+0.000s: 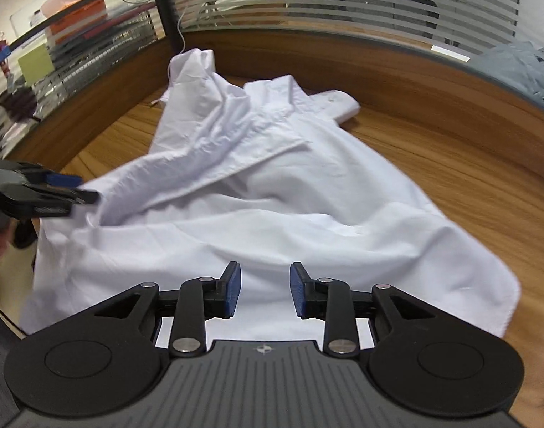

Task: Fold clothes

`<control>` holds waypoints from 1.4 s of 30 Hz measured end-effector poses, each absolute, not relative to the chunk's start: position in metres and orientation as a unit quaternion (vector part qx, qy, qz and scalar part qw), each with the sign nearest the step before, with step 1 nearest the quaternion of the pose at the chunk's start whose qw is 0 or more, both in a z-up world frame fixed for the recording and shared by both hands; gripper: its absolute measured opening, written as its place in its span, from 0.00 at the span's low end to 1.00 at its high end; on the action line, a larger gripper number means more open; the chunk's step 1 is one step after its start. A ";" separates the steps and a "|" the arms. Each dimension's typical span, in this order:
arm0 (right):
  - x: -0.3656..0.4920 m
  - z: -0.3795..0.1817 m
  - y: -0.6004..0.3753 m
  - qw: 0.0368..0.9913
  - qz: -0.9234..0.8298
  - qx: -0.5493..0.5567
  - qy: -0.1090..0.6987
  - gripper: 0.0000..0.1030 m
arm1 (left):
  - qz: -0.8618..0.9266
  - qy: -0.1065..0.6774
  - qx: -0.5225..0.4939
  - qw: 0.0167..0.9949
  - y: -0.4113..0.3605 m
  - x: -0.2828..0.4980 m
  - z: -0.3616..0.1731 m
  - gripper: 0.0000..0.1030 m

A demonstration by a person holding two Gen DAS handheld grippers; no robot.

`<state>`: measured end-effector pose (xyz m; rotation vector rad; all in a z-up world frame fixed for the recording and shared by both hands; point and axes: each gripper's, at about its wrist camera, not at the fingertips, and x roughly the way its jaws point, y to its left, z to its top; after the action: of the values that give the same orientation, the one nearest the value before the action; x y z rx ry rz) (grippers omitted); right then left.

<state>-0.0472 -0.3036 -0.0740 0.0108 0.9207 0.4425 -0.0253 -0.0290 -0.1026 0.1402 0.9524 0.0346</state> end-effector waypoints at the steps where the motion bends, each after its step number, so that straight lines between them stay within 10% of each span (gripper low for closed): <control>1: -0.048 -0.074 -0.293 0.874 0.209 0.010 0.439 0.34 | 0.012 0.461 0.071 0.885 -0.029 -0.021 -0.107 0.49; 13: -0.003 -0.077 -0.234 0.877 0.191 0.065 0.436 0.43 | -0.047 0.464 0.009 0.885 0.001 -0.002 -0.121 0.15; 25: 0.111 -0.171 -0.187 0.812 0.200 0.168 0.521 0.51 | -0.055 0.460 -0.124 0.878 0.033 -0.006 -0.116 0.11; 27: 0.115 -0.181 -0.186 0.808 0.212 0.201 0.512 0.46 | -0.054 0.458 -0.128 0.878 0.035 -0.006 -0.114 0.11; 29: 0.118 -0.189 -0.186 0.803 0.223 0.233 0.502 0.09 | -0.054 0.455 -0.132 0.879 0.037 -0.005 -0.111 0.11; 42: 0.114 -0.043 -0.188 0.838 0.308 0.263 0.366 0.02 | -0.108 0.381 -0.155 0.905 0.069 -0.006 -0.079 0.13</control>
<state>0.1137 -0.1876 -0.0427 0.5569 0.7743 0.6514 -0.0063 0.0685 -0.0790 -0.3199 0.7867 -0.2238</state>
